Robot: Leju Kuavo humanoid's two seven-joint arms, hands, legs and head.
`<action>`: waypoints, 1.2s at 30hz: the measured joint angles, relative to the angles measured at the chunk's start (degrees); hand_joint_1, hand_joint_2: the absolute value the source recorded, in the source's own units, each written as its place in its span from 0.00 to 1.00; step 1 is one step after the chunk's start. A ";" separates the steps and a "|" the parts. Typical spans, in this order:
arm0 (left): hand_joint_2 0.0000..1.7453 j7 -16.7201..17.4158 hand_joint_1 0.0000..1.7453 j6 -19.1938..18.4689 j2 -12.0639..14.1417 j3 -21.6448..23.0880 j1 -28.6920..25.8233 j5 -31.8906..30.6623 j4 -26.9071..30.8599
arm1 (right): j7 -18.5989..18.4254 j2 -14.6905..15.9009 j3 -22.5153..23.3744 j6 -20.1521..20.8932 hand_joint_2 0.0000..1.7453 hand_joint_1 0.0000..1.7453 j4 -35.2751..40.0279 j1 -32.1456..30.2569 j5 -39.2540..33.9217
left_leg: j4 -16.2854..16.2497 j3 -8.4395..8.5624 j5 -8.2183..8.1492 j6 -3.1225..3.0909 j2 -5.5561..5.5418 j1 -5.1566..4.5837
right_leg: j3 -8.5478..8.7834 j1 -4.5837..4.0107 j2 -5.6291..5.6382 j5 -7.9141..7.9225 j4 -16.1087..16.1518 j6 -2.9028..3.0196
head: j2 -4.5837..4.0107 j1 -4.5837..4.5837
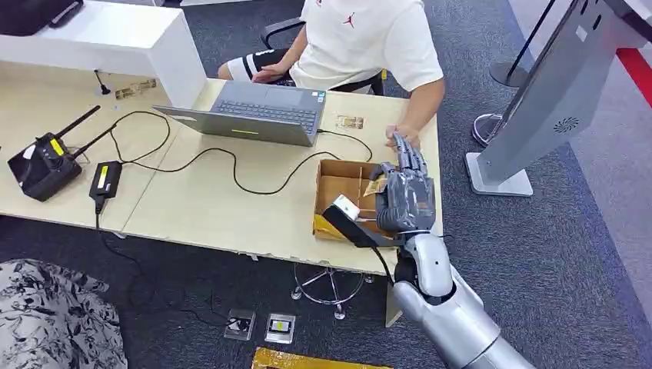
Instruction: Pass the card to the sensor for recognition and then transmit it.
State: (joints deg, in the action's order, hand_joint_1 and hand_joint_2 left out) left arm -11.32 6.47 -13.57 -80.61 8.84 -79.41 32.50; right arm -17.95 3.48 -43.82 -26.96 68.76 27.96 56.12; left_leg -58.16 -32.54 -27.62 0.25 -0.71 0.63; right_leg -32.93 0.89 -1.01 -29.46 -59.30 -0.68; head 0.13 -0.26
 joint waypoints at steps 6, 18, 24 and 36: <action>1.00 0.31 0.00 0.02 0.00 0.00 -0.16 0.39 0.00 | 0.68 2.25 3.95 -8.38 1.00 1.00 -1.79 -3.60 -9.76 | 0.00 0.00 -0.02 -0.03 0.00 -0.01 | 0.02 0.01 0.00 0.00 0.04 0.00 | 0.00 0.06; 1.00 2.84 0.00 0.00 -0.07 0.00 -0.16 -0.07 0.83 | 5.82 3.47 8.72 -11.42 1.00 1.00 -5.83 -8.35 -19.27 | 0.00 0.00 -0.05 0.00 0.07 0.01 | 0.00 -0.01 0.05 0.00 0.03 0.00 | 0.00 0.02; 1.00 3.82 0.00 0.00 -0.13 0.00 -0.14 -0.90 1.31 | 6.78 2.95 8.92 -11.29 1.00 1.00 -8.17 -8.57 -20.19 | 0.00 -0.01 -0.05 0.00 0.07 0.00 | 0.01 0.00 0.05 0.00 0.03 0.00 | 0.00 0.04; 1.00 4.00 0.00 0.00 -0.48 0.02 -0.08 -1.38 1.77 | 9.25 -0.35 8.76 -11.05 1.00 1.00 -15.87 -7.50 -23.03 | 0.00 -0.01 -0.05 0.00 0.07 0.01 | 0.01 -0.01 0.04 0.00 0.02 0.00 | 0.00 0.02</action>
State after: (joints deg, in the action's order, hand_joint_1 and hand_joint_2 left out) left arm -7.32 6.47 -14.05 -80.59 8.76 -80.78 34.27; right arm -8.70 3.12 -35.06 -38.01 52.89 20.46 33.09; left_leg -58.16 -32.56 -27.67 0.26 -0.64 0.65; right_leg -32.92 0.88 -0.97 -29.46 -59.27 -0.67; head 0.13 -0.24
